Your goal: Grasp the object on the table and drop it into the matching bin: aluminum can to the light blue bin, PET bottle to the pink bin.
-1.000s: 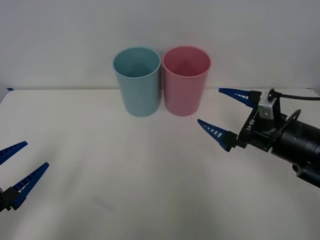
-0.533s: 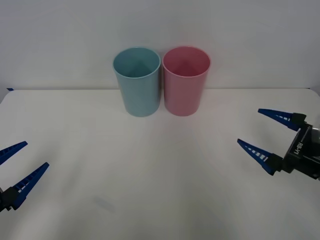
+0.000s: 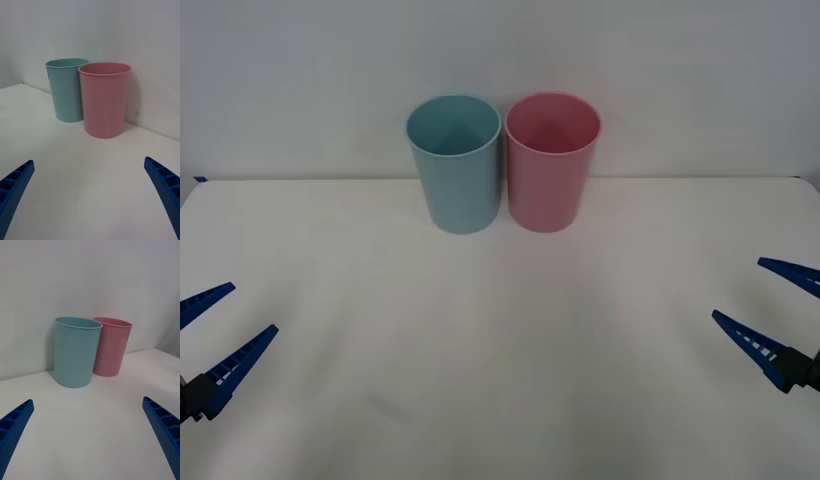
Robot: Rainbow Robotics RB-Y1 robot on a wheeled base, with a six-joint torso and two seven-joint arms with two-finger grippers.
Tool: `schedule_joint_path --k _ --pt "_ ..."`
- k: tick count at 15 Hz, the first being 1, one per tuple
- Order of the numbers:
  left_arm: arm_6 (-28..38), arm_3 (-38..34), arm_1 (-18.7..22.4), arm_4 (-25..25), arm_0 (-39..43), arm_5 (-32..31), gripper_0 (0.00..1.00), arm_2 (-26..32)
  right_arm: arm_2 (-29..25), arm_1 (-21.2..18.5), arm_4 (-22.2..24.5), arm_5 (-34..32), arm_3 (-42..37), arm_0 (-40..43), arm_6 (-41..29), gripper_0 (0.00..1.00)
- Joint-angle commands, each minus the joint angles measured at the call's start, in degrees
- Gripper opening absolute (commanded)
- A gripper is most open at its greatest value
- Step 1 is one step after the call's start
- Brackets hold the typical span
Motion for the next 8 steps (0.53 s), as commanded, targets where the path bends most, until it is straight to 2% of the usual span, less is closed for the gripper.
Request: schedule_joint_path --k 1,8 --pt "0.0 0.0 0.0 0.0 0.0 0.0 1.0 0.0 -1.4 1.1 -0.1 0.0 0.0 2.3 -0.3 1.0" --pt "0.0 0.0 0.0 0.0 0.0 0.0 1.0 0.0 -1.5 2.3 -0.1 0.3 0.0 3.3 -0.9 1.0"
